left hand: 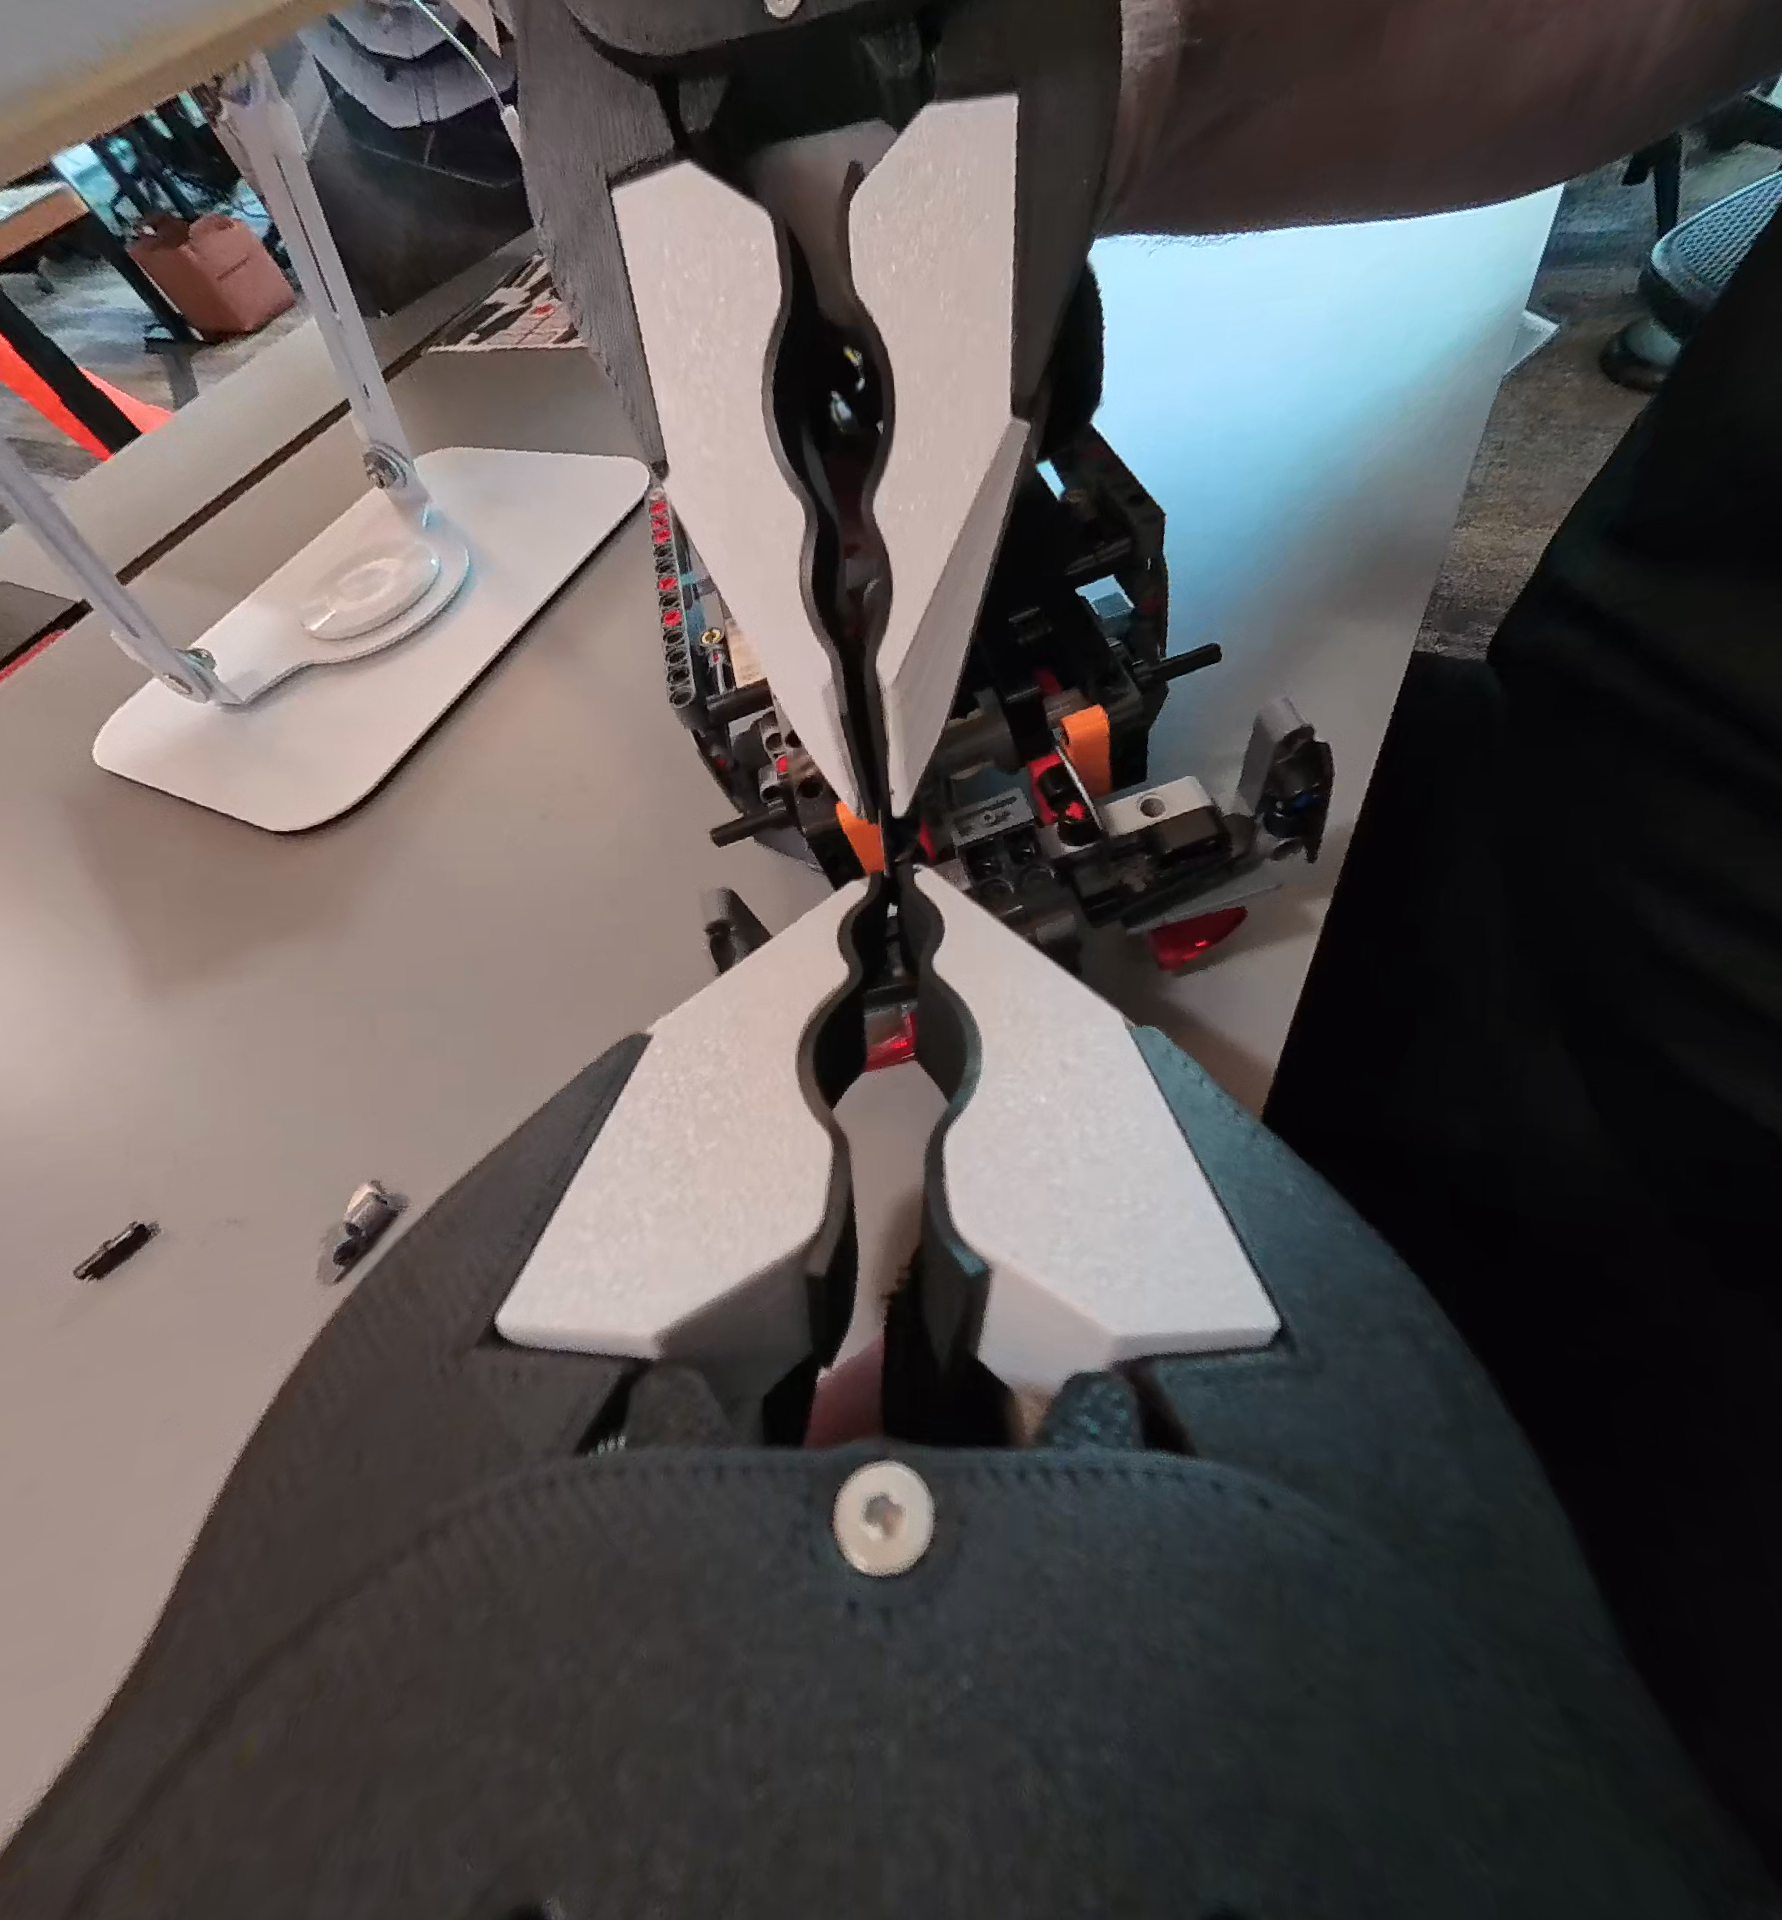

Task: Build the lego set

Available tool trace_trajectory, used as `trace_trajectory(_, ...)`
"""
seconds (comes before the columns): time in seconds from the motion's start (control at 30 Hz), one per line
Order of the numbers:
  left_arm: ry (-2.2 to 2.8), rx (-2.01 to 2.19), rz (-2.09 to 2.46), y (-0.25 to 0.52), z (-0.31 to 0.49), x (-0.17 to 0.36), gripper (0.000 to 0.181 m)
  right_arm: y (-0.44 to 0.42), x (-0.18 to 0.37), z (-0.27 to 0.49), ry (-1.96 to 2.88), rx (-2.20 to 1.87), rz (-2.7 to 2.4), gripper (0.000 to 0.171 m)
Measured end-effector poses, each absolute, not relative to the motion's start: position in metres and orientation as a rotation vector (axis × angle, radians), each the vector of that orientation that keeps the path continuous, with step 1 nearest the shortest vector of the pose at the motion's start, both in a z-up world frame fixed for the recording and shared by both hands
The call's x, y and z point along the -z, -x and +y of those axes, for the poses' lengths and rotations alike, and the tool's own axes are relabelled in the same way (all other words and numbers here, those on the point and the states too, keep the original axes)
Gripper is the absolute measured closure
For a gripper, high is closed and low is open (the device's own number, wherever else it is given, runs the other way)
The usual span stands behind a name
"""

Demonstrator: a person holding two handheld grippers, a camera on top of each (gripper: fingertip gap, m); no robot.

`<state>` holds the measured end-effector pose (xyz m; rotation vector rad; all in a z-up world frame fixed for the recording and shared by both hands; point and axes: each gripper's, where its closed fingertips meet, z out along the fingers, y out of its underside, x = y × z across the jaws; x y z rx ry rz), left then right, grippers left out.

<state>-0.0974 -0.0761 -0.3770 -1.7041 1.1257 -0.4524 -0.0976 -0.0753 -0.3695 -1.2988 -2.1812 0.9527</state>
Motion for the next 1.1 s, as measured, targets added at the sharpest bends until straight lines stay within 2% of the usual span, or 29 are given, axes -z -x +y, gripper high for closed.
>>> trace_trajectory(1.1,1.764,0.505,1.070,0.083,-0.092,0.376,0.181,0.084,0.368,-0.090,1.244,-1.047,-2.283,0.171)
